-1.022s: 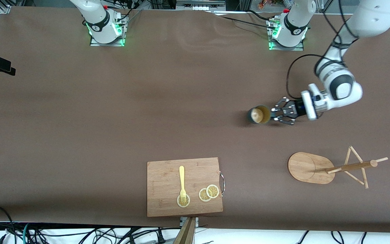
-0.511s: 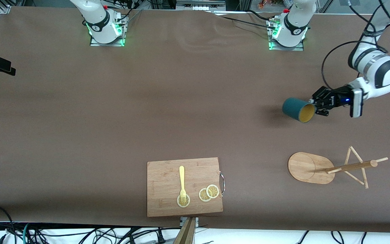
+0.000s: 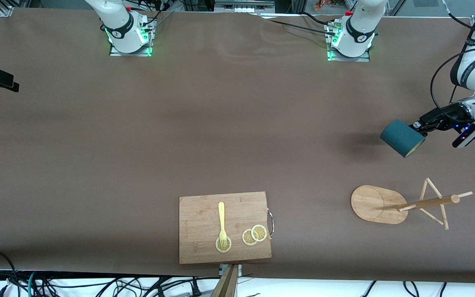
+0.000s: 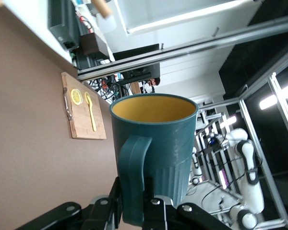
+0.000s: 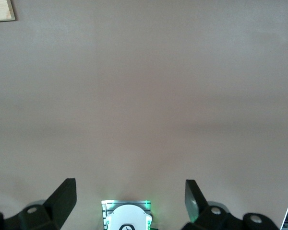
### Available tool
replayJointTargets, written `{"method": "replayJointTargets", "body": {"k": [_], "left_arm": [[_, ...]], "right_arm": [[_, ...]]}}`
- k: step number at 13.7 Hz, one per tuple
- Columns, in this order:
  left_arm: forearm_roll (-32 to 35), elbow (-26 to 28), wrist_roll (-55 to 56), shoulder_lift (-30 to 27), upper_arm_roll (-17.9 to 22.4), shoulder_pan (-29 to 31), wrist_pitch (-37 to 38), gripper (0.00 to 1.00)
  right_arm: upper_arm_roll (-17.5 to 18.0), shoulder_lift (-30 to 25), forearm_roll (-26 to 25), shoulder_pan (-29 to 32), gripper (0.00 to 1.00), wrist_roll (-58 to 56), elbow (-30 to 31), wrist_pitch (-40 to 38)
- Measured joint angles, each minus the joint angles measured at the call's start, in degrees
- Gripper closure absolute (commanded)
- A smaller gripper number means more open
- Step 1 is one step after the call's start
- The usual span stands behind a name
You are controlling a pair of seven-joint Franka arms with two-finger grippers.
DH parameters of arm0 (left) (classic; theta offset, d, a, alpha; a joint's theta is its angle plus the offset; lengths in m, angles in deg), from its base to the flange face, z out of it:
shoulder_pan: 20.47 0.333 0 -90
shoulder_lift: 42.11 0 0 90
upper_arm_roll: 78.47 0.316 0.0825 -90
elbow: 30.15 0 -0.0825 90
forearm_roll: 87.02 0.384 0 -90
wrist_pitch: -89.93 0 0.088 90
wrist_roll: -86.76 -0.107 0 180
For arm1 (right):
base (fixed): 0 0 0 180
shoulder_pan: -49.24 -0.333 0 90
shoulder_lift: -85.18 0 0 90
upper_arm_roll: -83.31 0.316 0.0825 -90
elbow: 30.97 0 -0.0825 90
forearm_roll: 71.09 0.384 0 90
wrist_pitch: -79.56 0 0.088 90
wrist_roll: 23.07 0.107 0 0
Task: Pass cup and hang on rack
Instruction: 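Lift the mug with the left gripper and carry it to the rack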
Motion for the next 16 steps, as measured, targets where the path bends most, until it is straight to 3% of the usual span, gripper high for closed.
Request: {"method": "replayJointTargets", "body": {"k": [5,16], "left_arm": [[-2.1,-4.0,14.4,3.9,-0.1,0.0,0.0,1.00],[-4.1,-12.9,26.6,12.4,-1.4,1.6,1.5,1.00]], "right_arm": [[0.0,0.0,0.0,0.0,0.00,0.0,0.0,0.0],[0.0,0.0,0.0,0.0,0.00,0.0,0.0,0.0]]}}
